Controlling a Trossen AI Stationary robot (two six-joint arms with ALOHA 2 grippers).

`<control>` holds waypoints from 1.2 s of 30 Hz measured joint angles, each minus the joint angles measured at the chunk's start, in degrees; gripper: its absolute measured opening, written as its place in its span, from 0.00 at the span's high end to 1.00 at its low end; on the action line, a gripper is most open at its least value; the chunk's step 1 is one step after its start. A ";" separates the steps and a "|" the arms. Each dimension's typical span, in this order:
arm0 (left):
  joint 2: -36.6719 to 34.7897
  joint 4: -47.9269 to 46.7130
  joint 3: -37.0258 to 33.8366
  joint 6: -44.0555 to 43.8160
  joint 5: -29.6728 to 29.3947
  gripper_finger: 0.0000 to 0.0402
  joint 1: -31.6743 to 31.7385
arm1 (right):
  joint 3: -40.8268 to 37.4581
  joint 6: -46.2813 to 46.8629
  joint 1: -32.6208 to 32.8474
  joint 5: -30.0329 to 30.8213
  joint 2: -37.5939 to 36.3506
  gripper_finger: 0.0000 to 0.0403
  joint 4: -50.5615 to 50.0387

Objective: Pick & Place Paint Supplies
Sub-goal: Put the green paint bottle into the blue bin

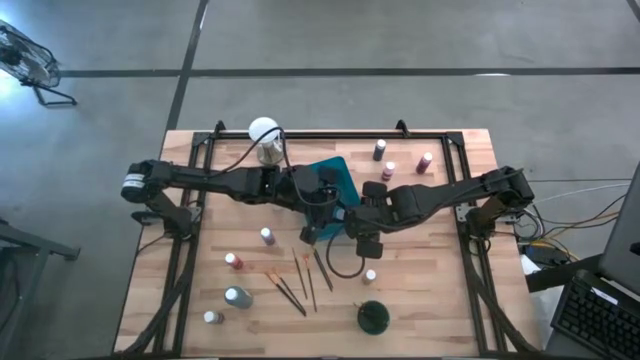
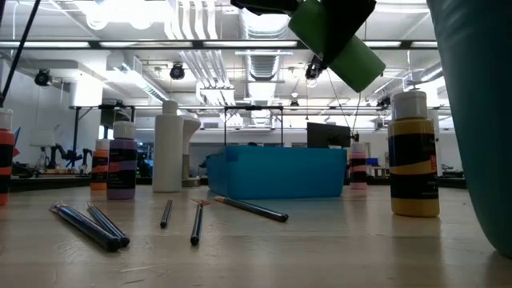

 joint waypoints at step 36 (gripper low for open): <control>0.06 -3.42 2.91 -1.37 2.51 0.69 2.60 | -0.29 4.15 1.64 6.27 -3.46 0.53 0.55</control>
